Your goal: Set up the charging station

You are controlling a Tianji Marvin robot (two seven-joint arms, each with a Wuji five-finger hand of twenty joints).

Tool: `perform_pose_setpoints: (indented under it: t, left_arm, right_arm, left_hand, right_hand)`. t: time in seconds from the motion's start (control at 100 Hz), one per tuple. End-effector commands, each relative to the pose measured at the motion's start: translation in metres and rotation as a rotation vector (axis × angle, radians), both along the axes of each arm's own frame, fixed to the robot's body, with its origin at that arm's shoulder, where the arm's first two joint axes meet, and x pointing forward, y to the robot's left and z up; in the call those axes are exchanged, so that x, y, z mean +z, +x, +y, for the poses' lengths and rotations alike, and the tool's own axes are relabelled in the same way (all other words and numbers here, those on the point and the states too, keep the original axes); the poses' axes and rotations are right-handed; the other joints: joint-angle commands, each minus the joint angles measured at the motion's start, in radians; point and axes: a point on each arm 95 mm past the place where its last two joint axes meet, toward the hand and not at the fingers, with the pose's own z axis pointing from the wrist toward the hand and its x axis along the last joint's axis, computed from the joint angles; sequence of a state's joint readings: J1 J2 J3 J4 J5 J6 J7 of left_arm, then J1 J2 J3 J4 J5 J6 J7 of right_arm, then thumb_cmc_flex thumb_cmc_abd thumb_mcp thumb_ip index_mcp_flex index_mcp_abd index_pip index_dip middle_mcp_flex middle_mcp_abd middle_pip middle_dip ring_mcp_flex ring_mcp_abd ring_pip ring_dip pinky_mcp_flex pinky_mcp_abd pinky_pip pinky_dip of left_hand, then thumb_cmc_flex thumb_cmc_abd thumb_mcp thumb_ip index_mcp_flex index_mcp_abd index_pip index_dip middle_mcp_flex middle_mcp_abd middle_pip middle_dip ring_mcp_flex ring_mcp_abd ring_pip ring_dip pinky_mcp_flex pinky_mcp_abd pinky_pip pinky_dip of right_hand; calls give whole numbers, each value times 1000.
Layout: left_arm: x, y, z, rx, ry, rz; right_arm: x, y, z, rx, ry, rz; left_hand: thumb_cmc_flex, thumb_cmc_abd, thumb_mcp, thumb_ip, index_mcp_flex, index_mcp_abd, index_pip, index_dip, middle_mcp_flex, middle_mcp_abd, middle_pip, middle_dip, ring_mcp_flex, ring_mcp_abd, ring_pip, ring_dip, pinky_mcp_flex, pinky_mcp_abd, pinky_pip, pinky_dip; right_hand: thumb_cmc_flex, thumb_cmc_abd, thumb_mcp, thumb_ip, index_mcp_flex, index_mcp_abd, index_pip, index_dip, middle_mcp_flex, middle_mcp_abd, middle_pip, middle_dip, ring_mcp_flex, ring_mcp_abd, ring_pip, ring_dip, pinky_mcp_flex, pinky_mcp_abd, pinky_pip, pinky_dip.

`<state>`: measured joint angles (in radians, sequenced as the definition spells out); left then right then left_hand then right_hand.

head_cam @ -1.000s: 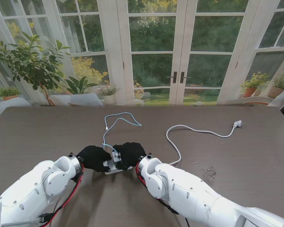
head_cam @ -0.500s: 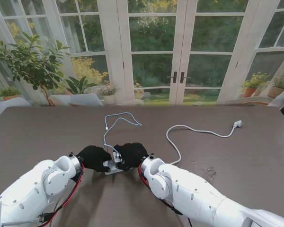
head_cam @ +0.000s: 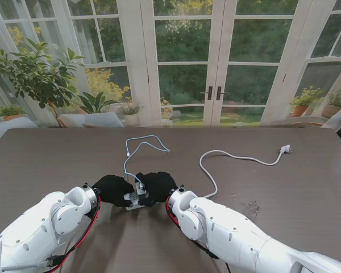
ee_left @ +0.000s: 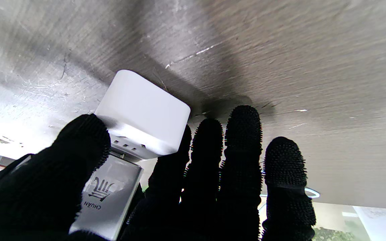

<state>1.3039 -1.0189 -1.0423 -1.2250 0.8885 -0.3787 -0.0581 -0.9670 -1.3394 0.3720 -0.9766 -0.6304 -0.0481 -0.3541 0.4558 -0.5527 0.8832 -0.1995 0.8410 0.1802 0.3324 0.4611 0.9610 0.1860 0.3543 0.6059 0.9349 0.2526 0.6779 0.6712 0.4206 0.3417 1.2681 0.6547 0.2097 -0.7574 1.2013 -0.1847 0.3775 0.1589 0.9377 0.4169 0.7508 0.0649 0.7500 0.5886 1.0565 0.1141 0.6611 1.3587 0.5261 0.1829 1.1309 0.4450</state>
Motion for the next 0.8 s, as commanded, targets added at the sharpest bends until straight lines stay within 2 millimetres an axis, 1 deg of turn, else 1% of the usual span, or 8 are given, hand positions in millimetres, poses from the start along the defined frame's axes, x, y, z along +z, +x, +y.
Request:
perform_pose_setpoints:
  t: [0.0, 0.11, 0.22, 0.34, 0.43, 0.54, 0.67, 0.79]
  left_arm:
    - [-18, -11, 1, -8, 29, 65]
    - [-18, -10, 1, -10, 28, 67]
    - [-18, -10, 1, -11, 28, 69]
    - [-18, -10, 1, -12, 28, 70]
    - [-18, -10, 1, -13, 29, 70]
    - [-19, -11, 1, -13, 29, 72]
    - [-19, -12, 1, -12, 29, 75]
    - [-19, -12, 1, -13, 30, 75]
  right_arm:
    - [-1, -3, 4, 11, -3, 12]
    - [1, -3, 5, 1, 13, 10]
    - [5, -3, 5, -10, 28, 3]
    - [11, -3, 4, -28, 51, 3]
    - [14, -4, 2, -34, 63, -3]
    - [18, -4, 0, -31, 71, -24]
    - [20, -5, -2, -29, 82, -45]
    - [21, -5, -2, -26, 84, -59]
  left_hand:
    - [39, -6, 43, 59, 60, -91, 48, 2, 28, -21, -12, -16, 4, 3, 1, -3, -28, 8, -6, 4]
    - [39, -6, 42, 59, 61, -91, 48, 2, 28, -21, -12, -16, 3, 4, 0, -3, -28, 8, -6, 4]
    - [39, -5, 43, 59, 60, -89, 48, 2, 28, -20, -12, -16, 4, 4, 1, -3, -27, 7, -5, 4]
    - [39, -5, 42, 59, 60, -90, 48, 2, 28, -20, -12, -16, 3, 4, 1, -3, -27, 7, -5, 4]
    - [39, -3, 41, 59, 63, -88, 49, 3, 27, -19, -12, -16, 4, 5, 1, -3, -27, 7, -4, 5]
    - [38, -1, 39, 59, 60, -89, 47, 2, 27, -19, -12, -16, 3, 4, 1, -3, -26, 6, -4, 5]
    - [39, -2, 39, 59, 60, -88, 48, 2, 27, -20, -12, -16, 3, 5, 2, -3, -25, 7, -3, 5]
    - [38, -1, 39, 60, 61, -88, 48, 3, 27, -18, -12, -16, 4, 6, 2, -3, -26, 9, -3, 6]
  right_hand:
    - [-43, 20, -27, 13, -58, 36, -236, -35, -42, 15, -16, -6, -19, 14, 23, -810, -15, 26, -25, 18]
    - [-70, 37, -55, 5, -129, 49, -241, -76, -61, 12, -14, -14, -35, 22, 36, -808, -23, 32, -28, 25]
    - [-107, 56, -79, -3, -156, 57, -239, -93, -79, 10, -16, -19, -46, 30, 37, -810, -33, 38, -34, 27]
    - [-136, 81, -100, -11, -157, 41, -224, -99, -90, 9, -12, -21, -62, 45, 41, -808, -43, 46, -39, 30]
    - [-142, 94, -104, -15, -123, 17, -195, -90, -88, 9, -7, -22, -64, 47, 48, -806, -43, 53, -38, 34]
    - [-121, 86, -83, -17, -55, -12, -110, -28, -75, 2, 19, -11, -55, 42, 60, -806, -23, 59, -20, 51]
    - [-64, 84, -25, -14, 45, -74, 30, 89, -35, -4, 87, 41, -24, 33, 100, -797, 1, 61, 2, 65]
    - [-18, 88, 25, -3, 111, -99, 103, 128, 13, -17, 121, 71, 13, 19, 122, -793, 31, 57, 31, 73]
